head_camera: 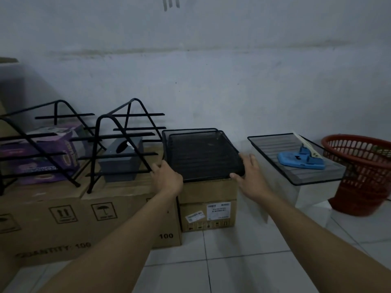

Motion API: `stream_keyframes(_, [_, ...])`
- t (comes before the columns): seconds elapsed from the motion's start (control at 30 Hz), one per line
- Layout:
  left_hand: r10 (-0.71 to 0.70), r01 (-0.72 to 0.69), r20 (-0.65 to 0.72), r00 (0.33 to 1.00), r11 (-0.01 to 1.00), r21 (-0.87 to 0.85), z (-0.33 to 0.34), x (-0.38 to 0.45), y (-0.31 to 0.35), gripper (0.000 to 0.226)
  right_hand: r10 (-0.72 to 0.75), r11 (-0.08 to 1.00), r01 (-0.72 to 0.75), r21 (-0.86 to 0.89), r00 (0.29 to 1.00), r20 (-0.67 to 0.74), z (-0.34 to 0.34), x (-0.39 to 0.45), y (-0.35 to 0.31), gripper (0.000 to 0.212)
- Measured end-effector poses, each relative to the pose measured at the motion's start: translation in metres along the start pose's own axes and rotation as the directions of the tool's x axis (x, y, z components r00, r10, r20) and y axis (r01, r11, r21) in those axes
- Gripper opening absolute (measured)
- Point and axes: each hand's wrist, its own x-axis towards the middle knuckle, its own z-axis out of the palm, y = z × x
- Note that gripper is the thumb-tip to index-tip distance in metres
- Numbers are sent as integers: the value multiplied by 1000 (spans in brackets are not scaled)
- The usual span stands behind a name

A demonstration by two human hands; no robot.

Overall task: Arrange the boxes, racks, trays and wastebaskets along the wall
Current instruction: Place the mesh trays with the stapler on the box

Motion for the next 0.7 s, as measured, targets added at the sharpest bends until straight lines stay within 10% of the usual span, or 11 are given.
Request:
stream_keyframes(0.3, [197,-199,34,980,978,69,5,11,-16,35,-116,983,85,-160,975,-192,6,-10,-1,48])
stream_keyframes(0.47, [315,-267,-48,948,867,420,30,-13,-25,56,-432,790,314,-526,894,-115,18,-8,8,31])
stream_keyframes(0.6, [576,-520,53,816,689,505,50,-18,-31,51,-368,807,309,-502,930,-18,33,-1,2,37])
stream_keyframes(0.7, [528,-512,93,844,741,434,56,-2,-27,48,-269,846,254,-468,962,36,33,10,-5,40])
